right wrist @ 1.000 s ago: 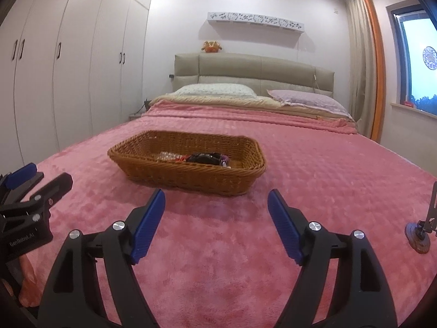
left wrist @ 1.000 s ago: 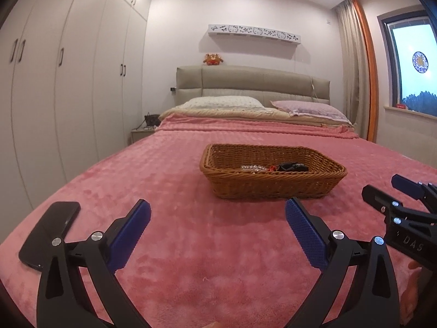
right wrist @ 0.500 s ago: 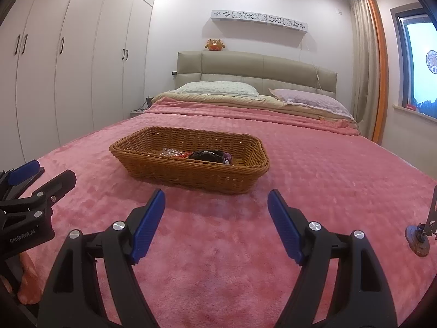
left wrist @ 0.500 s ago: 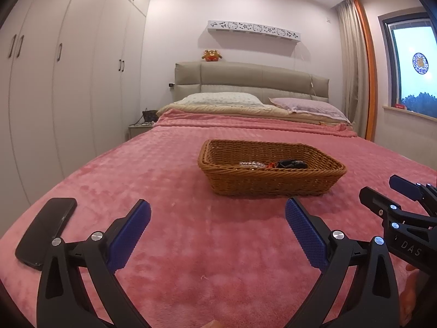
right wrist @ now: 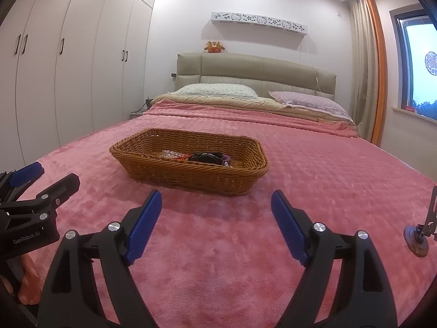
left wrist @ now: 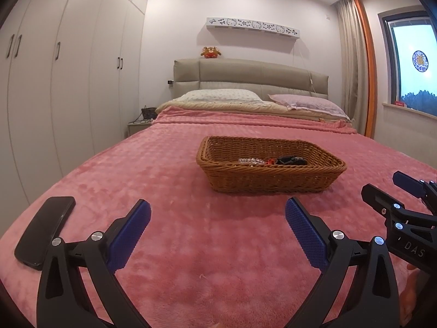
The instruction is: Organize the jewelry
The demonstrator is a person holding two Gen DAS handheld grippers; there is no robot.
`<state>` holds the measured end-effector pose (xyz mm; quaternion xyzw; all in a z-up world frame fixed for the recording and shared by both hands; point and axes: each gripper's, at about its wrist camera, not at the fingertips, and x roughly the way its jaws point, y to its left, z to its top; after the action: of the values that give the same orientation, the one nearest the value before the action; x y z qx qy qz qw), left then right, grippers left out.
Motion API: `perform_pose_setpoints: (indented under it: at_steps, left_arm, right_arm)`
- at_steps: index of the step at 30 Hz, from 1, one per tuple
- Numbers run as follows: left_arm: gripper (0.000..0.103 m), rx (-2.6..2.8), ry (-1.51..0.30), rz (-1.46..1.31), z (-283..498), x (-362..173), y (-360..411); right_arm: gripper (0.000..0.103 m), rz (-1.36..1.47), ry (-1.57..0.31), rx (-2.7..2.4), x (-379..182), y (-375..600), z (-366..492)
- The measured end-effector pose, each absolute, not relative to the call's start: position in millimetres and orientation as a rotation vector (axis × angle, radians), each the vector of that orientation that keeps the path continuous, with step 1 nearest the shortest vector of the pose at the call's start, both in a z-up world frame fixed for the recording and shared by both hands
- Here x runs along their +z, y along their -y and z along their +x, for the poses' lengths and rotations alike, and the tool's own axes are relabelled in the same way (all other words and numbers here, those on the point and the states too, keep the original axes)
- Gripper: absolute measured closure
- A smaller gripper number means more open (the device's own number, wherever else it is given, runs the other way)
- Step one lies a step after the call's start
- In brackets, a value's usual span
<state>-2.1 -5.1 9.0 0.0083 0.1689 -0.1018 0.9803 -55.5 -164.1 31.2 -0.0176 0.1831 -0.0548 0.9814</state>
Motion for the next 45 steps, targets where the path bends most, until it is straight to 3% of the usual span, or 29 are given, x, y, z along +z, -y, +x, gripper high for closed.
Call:
perform_pose_setpoints:
  at_steps: [45]
  left_arm:
    - [0.007, -0.218, -0.359, 0.014, 0.1, 6.9, 4.4]
  right_arm:
    - [0.025, -0.035, -0.372, -0.103, 31.0, 164.0, -55.5]
